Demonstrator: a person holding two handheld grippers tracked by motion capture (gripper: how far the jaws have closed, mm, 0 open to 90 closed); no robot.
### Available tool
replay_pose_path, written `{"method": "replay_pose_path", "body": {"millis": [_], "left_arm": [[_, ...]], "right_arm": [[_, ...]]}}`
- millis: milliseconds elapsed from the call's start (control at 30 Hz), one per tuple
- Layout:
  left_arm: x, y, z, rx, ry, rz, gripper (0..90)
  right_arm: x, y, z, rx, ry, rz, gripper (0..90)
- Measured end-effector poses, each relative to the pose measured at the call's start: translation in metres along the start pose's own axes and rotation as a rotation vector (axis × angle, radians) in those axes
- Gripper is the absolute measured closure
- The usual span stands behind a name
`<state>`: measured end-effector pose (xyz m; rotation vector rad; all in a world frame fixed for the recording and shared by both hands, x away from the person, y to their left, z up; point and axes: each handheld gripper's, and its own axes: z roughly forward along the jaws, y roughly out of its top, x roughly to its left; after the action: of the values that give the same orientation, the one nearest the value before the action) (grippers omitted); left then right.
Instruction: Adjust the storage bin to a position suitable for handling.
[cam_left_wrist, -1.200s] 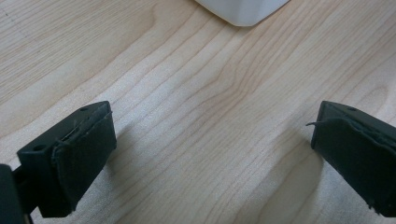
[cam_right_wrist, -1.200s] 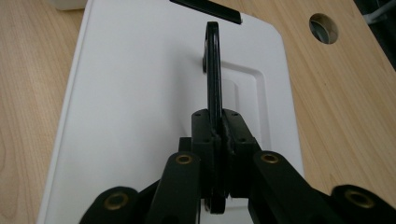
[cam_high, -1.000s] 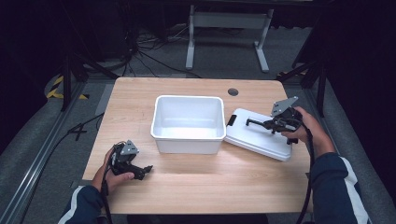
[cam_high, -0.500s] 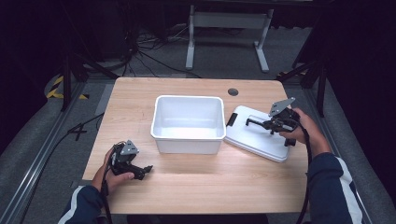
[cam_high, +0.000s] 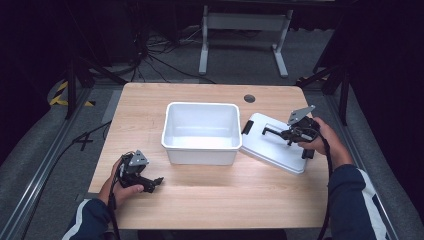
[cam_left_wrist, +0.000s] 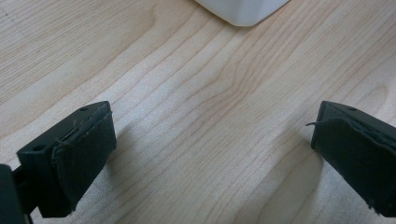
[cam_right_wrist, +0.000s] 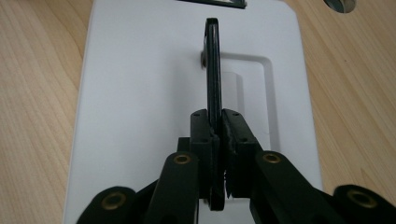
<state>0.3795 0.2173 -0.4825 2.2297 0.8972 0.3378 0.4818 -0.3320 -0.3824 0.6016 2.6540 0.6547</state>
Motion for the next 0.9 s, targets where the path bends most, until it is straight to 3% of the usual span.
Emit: {"method": "replay_pose_path", "body": {"millis": [600,900], "left_arm": [[0.0011,0.0006,-0.0002,0.006,-0.003,0.010,0.2],[0.0011,0.0006,-0.0002,0.006,-0.003,0.010,0.2]], "right_arm": [[0.0024,0.0039,-0.0076,-0.072,0.004,0.022,77.1],[0.0054,0.0064,-0.0091,-0.112,-0.036,0.073,67.8]]}}
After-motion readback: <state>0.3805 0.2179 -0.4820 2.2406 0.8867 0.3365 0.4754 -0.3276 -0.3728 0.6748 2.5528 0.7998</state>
